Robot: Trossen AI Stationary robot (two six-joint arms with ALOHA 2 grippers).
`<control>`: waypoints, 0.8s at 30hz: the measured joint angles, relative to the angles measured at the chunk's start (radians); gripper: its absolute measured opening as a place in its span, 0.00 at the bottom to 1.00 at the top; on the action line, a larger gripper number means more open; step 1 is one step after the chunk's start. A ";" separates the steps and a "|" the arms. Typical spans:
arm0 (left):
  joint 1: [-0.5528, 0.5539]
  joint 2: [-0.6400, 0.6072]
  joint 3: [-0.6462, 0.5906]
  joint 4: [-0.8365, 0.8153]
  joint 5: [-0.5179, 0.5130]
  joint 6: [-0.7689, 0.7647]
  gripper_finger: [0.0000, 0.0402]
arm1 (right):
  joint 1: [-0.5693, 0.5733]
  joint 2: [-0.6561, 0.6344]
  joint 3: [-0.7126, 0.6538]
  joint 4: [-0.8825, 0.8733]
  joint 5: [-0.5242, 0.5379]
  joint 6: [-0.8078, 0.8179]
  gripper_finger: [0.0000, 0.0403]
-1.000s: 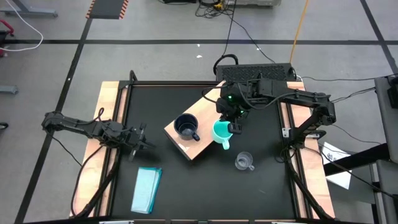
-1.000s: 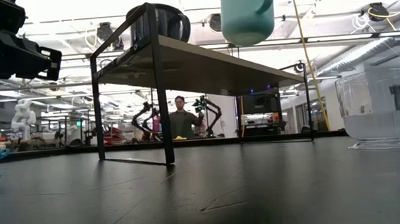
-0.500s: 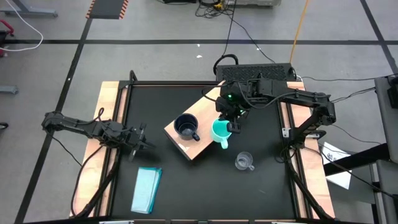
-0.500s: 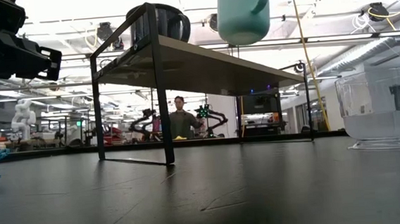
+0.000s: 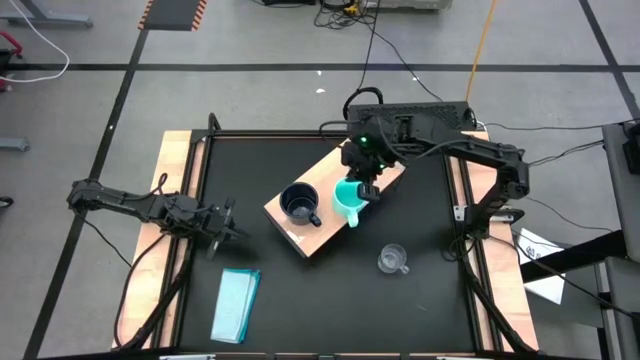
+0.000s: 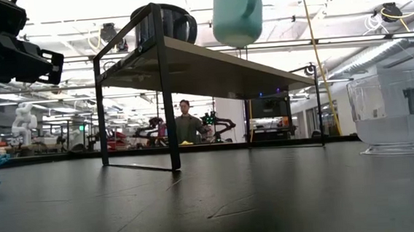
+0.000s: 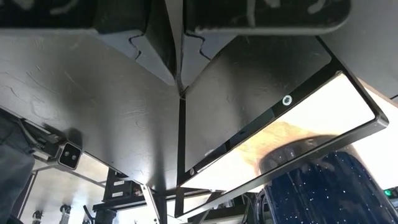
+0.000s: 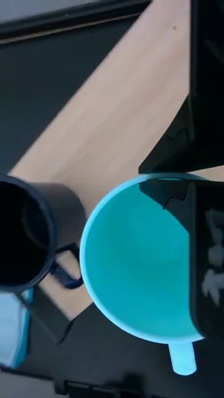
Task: Stack small to large cups/mugs on shelf
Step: Put the blue cup on the shelf
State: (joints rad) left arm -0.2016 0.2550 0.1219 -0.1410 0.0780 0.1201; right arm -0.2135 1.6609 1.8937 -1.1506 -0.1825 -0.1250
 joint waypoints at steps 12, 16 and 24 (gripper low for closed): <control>0.000 0.000 0.000 -0.016 0.000 -0.019 0.06 | -0.023 0.141 0.156 -0.117 0.081 -0.042 0.00; 0.000 0.000 0.000 -0.022 0.000 -0.018 0.06 | -0.041 0.154 0.179 -0.111 0.082 -0.053 0.00; 0.000 0.000 0.000 -0.022 0.001 -0.014 0.06 | -0.082 0.154 0.179 -0.111 0.080 -0.076 0.00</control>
State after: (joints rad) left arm -0.2013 0.2550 0.1219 -0.1627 0.0788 0.1062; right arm -0.2958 1.8149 2.0727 -1.2615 -0.1028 -0.2009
